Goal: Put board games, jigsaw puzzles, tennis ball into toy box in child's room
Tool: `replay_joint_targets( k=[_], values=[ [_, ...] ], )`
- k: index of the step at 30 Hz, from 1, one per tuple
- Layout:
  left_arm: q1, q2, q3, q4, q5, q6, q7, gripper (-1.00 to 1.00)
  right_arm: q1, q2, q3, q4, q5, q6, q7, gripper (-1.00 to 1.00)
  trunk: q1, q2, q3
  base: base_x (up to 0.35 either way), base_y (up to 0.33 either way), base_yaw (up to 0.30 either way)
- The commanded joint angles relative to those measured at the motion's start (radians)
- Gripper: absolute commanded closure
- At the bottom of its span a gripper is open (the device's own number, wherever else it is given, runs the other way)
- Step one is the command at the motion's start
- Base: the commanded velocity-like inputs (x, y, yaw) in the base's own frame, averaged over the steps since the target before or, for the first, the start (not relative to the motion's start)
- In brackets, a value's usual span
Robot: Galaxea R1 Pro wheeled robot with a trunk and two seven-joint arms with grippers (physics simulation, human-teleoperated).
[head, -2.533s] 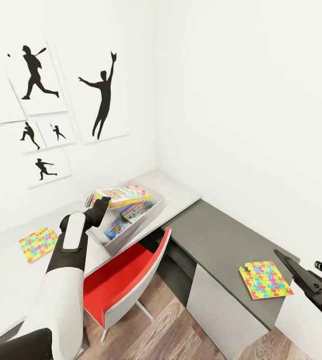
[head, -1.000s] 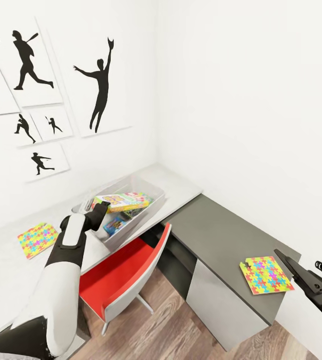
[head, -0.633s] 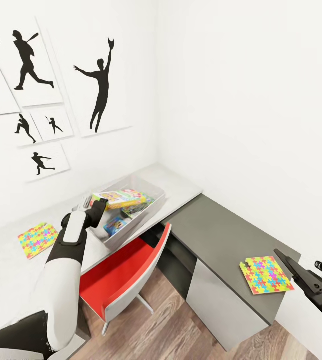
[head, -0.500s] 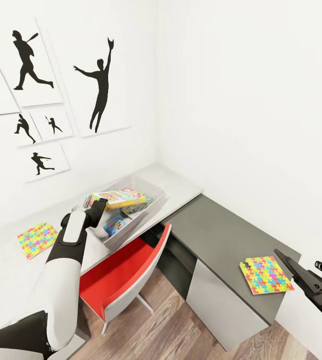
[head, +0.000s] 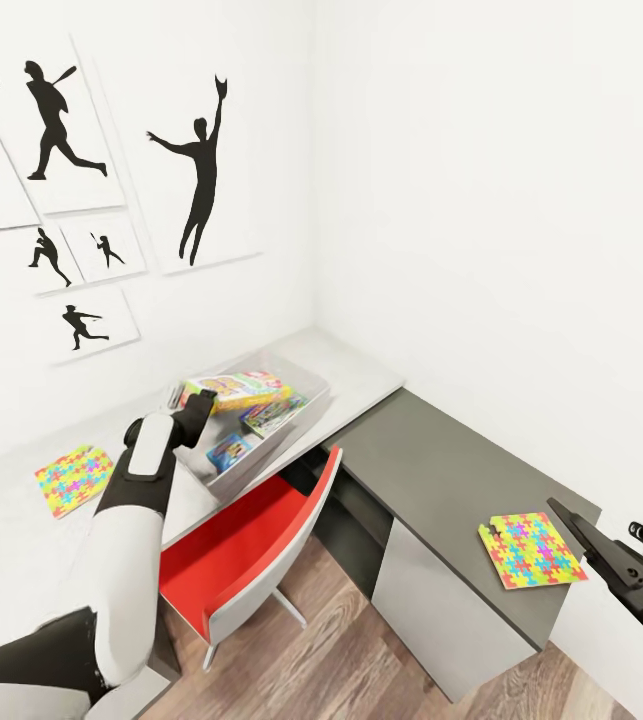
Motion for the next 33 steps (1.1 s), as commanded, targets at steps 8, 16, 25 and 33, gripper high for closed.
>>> replay_joint_targets(
  k=[8,16,25,33],
  values=[
    [-0.034,-0.001,0.002,0.031,0.005,-0.010,0.008,1.00,-0.001,0.000,-0.001,0.000,-0.002,0.009,0.024,-1.00,0.001,-0.002,-0.002,0.000,0.000,0.000],
    [-0.057,-0.001,0.001,0.082,0.001,-0.012,0.008,1.00,-0.001,-0.003,-0.001,0.000,-0.002,0.010,0.028,-1.00,0.001,-0.002,-0.007,0.000,0.000,0.000],
    [-0.068,0.000,0.001,0.097,0.000,-0.013,0.008,1.00,-0.001,-0.004,-0.001,0.000,-0.001,0.010,0.028,-1.00,0.001,-0.002,-0.017,0.000,0.000,0.000],
    [-0.070,0.001,0.001,0.098,-0.003,-0.014,0.008,1.00,-0.001,-0.003,-0.001,0.000,0.000,0.009,0.028,-1.00,0.001,-0.002,-0.026,0.000,0.000,0.000]
  ],
)
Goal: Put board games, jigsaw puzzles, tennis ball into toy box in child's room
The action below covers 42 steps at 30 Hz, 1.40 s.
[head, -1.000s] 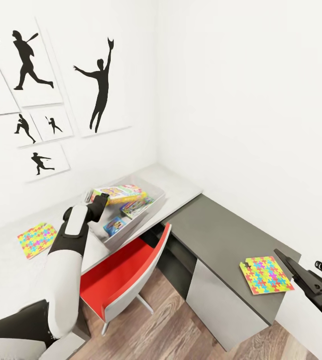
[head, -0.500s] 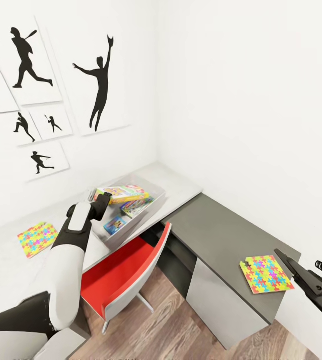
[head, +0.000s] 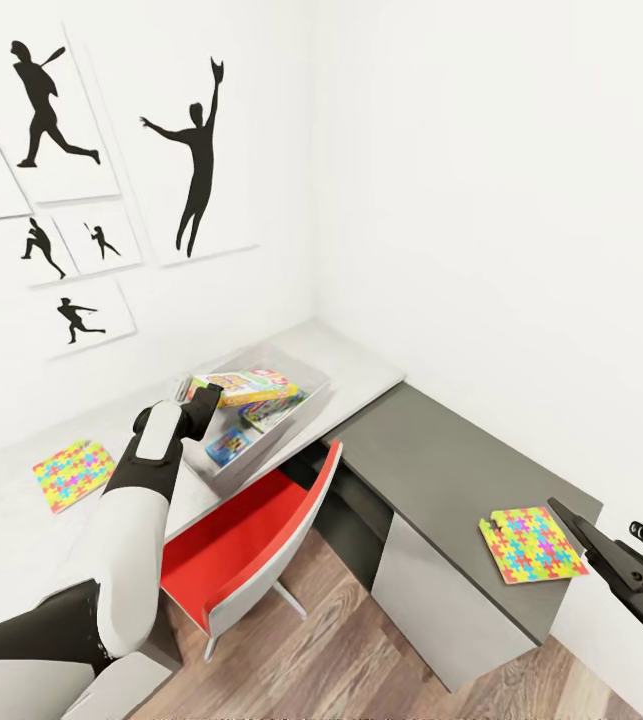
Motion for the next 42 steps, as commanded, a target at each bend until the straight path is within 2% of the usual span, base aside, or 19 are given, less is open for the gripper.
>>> replay_joint_targets(
  k=[1,4,7,11,17,38,39,42],
  values=[
    [-0.001,-0.001,0.004,-0.002,0.007,0.004,0.007,1.00,-0.001,0.000,0.000,0.000,-0.003,0.009,0.002,-1.00,0.001,-0.002,-0.003,0.000,0.000,0.000],
    [-0.002,-0.001,0.003,-0.002,0.006,-0.011,0.007,1.00,-0.001,0.001,0.000,0.000,-0.003,0.008,0.002,-1.00,0.001,-0.002,-0.005,0.000,0.000,0.000],
    [-0.002,-0.002,0.002,-0.002,0.007,-0.081,0.007,1.00,-0.001,0.002,0.000,0.000,-0.003,0.007,0.003,-1.00,0.001,-0.002,-0.005,0.000,0.000,0.000],
    [-0.002,-0.002,-0.028,-0.002,0.008,-0.118,0.007,1.00,-0.001,0.003,0.000,0.000,-0.003,0.007,0.003,-1.00,0.001,-0.002,-0.006,0.000,0.000,0.000],
    [-0.002,-0.001,-0.045,0.007,0.009,-0.124,0.007,1.00,-0.001,0.003,0.000,0.000,-0.002,0.007,0.003,-1.00,0.001,-0.002,-0.006,0.000,0.000,0.000],
    [-0.002,-0.001,-0.046,0.033,0.006,-0.123,0.011,1.00,-0.001,0.003,0.000,0.000,-0.003,0.007,0.004,-1.00,0.001,-0.002,-0.006,0.000,0.000,0.000],
    [-0.002,-0.001,-0.046,0.033,0.006,-0.123,0.011,-1.00,-0.001,0.003,0.000,0.000,-0.003,0.007,0.004,-1.00,0.001,-0.002,-0.006,0.000,0.000,0.000],
    [-0.003,-0.001,-0.046,0.033,0.006,-0.123,0.014,-1.00,-0.001,0.003,0.000,0.000,-0.003,0.008,0.004,-1.00,0.001,-0.002,-0.006,0.000,0.000,0.000]
  ],
)
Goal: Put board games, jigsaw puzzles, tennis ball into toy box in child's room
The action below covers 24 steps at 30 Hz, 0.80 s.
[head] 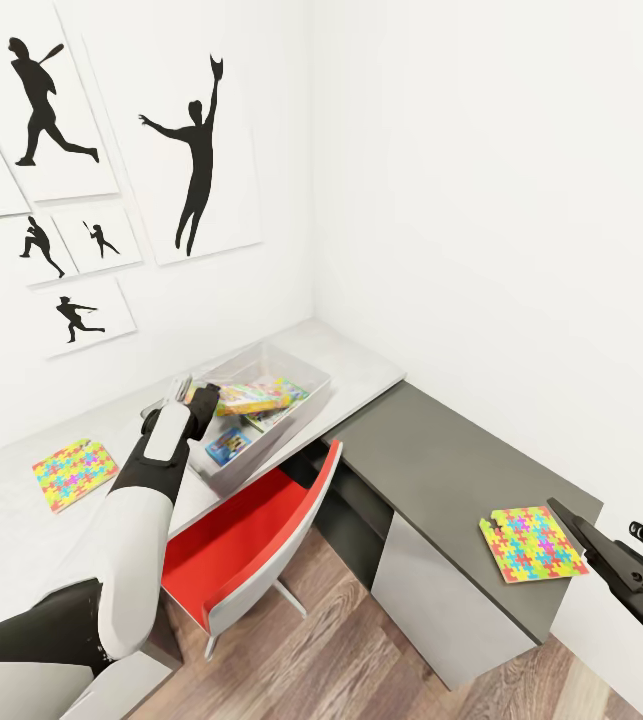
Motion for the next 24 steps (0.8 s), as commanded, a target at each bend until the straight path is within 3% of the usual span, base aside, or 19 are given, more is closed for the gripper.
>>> replay_joint_targets(
  k=[1,11,19,24],
  values=[
    [-0.001,-0.001,0.004,-0.002,0.006,0.005,0.005,-1.00,-0.001,0.000,0.000,0.000,-0.003,0.009,0.001,-1.00,0.001,-0.002,-0.002,0.000,0.000,0.000],
    [-0.001,0.030,0.004,0.000,0.010,0.011,0.004,-1.00,-0.001,-0.001,-0.002,0.000,-0.003,0.009,0.002,-1.00,0.001,-0.002,-0.002,0.000,0.000,0.000],
    [-0.002,0.069,0.004,0.001,0.010,0.070,0.005,-1.00,-0.001,0.000,-0.002,0.000,-0.003,0.008,0.002,-1.00,0.001,-0.002,-0.002,0.000,0.000,0.000],
    [-0.001,0.073,0.003,0.002,0.010,0.088,0.006,-1.00,-0.001,0.000,-0.002,0.000,-0.002,0.008,0.002,-1.00,0.001,-0.002,-0.002,0.000,0.000,0.000]
  ],
)
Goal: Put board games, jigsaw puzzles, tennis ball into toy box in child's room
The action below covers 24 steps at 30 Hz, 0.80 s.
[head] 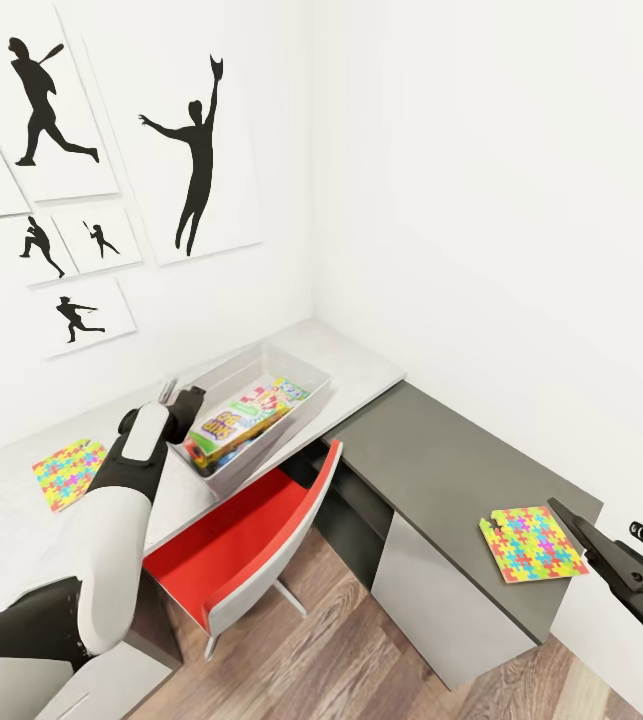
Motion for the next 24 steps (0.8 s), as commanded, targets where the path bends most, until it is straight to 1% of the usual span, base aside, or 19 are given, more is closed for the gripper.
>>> replay_joint_targets(
  k=[1,6,9,11,13,14,15,16,17,18,19,20,21,22,23,24],
  values=[
    [-0.001,-0.002,0.003,-0.002,0.008,0.005,0.005,-1.00,-0.001,0.000,0.000,0.000,-0.003,0.009,0.001,-1.00,0.001,-0.002,-0.002,0.000,0.000,0.000],
    [-0.001,-0.001,-0.004,-0.001,0.007,0.010,0.006,-1.00,-0.001,0.000,0.000,0.000,-0.003,0.009,0.001,-1.00,0.001,-0.002,-0.002,0.000,0.000,0.000],
    [-0.001,0.005,-0.008,-0.001,0.007,0.017,0.006,-1.00,-0.001,-0.001,0.000,0.001,-0.003,0.009,0.001,-1.00,0.001,-0.002,-0.002,0.000,0.000,0.000],
    [-0.001,0.020,-0.010,-0.005,0.007,0.031,0.004,-1.00,-0.001,-0.001,0.000,0.001,-0.003,0.009,0.002,-1.00,0.001,-0.002,-0.002,0.000,0.000,0.000],
    [-0.001,0.050,-0.010,-0.016,0.010,0.065,0.001,-1.00,-0.001,0.000,0.000,0.001,-0.003,0.009,0.002,-1.00,0.001,-0.002,-0.002,0.000,0.000,0.000],
    [-0.001,0.069,-0.009,-0.032,0.014,0.097,0.000,-1.00,-0.001,0.000,0.000,0.001,-0.003,0.009,0.003,-1.00,0.001,-0.002,-0.002,0.000,0.000,0.000],
    [0.000,0.099,-0.005,-0.075,0.017,0.160,-0.001,-1.00,-0.001,0.000,0.000,0.001,-0.003,0.009,0.003,-1.00,0.001,-0.002,-0.002,0.000,0.000,0.000],
    [0.001,0.118,-0.001,-0.117,0.020,0.212,-0.003,-1.00,-0.001,0.000,0.000,0.001,-0.003,0.009,0.003,-1.00,0.001,-0.002,-0.002,0.000,0.000,0.000],
    [0.001,0.127,0.001,-0.141,0.021,0.241,-0.006,-1.00,-0.001,0.000,0.000,0.001,-0.003,0.009,0.003,-1.00,0.001,-0.002,-0.002,0.000,0.000,0.000],
    [0.002,0.144,0.006,-0.197,0.025,0.306,-0.013,-1.00,-0.001,0.000,0.000,0.001,-0.004,0.009,0.003,-1.00,0.001,-0.002,-0.002,0.000,0.000,0.000],
    [0.003,0.152,0.010,-0.225,0.028,0.341,-0.018,-1.00,-0.001,0.000,0.000,0.001,-0.004,0.009,0.003,-1.00,0.001,-0.002,-0.002,0.000,0.000,0.000],
    [0.005,0.168,0.023,-0.282,0.036,0.416,-0.027,-1.00,-0.001,0.000,0.000,0.001,-0.004,0.009,0.003,-1.00,0.001,-0.002,-0.002,0.000,0.000,0.000],
    [0.007,0.183,0.046,-0.335,0.049,0.496,-0.036,-1.00,-0.001,0.000,0.000,0.001,-0.004,0.009,0.003,-1.00,0.001,-0.002,-0.002,0.000,0.000,0.000],
    [0.008,0.191,0.062,-0.359,0.057,0.538,-0.040,-1.00,-0.001,0.000,0.000,0.001,-0.004,0.009,0.003,-1.00,0.001,-0.002,-0.002,0.000,0.000,0.000],
    [0.011,0.208,0.101,-0.403,0.078,0.609,-0.046,-1.00,-0.001,0.000,0.000,0.000,-0.004,0.009,0.004,-1.00,0.001,-0.002,-0.002,0.000,0.000,0.000],
    [0.014,0.218,0.127,-0.426,0.097,0.634,-0.048,-1.00,-0.001,0.000,0.000,0.000,-0.004,0.009,0.004,-1.00,0.001,-0.002,-0.002,0.000,0.000,0.000]
  ],
)
